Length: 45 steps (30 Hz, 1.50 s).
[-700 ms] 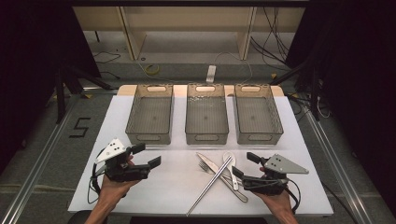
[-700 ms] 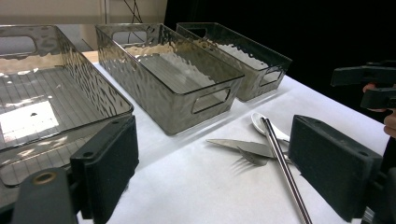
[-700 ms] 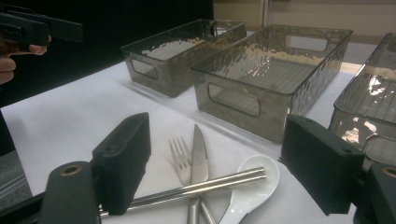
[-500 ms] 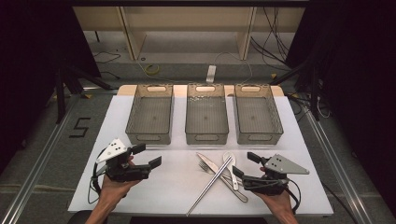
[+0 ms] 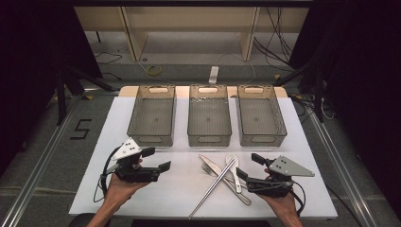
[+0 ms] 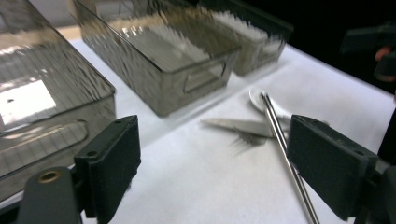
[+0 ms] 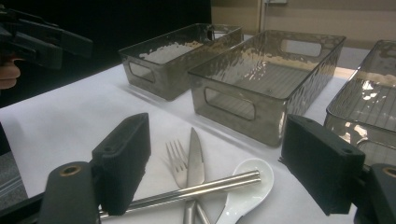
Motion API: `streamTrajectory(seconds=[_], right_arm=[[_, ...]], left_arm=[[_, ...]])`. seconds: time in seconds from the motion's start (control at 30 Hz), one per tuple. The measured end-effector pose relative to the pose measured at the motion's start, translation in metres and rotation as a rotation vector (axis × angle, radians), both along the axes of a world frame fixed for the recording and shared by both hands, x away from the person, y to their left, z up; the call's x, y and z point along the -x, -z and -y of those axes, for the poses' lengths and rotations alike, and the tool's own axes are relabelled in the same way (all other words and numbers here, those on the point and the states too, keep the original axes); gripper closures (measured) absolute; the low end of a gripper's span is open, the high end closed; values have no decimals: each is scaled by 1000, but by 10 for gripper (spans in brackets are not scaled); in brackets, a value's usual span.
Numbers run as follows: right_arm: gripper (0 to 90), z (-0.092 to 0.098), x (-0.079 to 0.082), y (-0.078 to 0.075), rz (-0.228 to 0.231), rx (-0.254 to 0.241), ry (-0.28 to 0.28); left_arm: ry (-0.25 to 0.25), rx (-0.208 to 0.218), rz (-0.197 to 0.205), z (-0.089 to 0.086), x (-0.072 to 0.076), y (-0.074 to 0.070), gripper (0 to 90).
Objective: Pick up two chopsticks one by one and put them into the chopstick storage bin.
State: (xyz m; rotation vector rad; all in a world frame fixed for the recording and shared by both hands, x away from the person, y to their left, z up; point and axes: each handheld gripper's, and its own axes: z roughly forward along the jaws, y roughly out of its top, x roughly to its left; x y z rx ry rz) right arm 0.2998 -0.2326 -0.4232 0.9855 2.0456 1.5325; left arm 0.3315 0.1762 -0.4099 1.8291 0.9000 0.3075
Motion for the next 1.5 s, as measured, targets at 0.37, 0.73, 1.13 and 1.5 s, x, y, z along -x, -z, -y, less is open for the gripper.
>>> streamTrajectory(seconds=[0.37, 0.73, 1.13, 1.5], right_arm=[[245, 2, -2, 0, -18, 10, 11], [244, 4, -2, 0, -23, 16, 19], [247, 4, -3, 1, -35, 23, 18], [247, 3, -2, 1, -40, 34, 8]], left_arm=[[74, -175, -162, 41, -16, 6, 226], [159, -269, -229, 88, -30, 7, 262], [248, -374, -324, 123, -33, 25, 353], [263, -404, -377, 148, -38, 41, 453]])
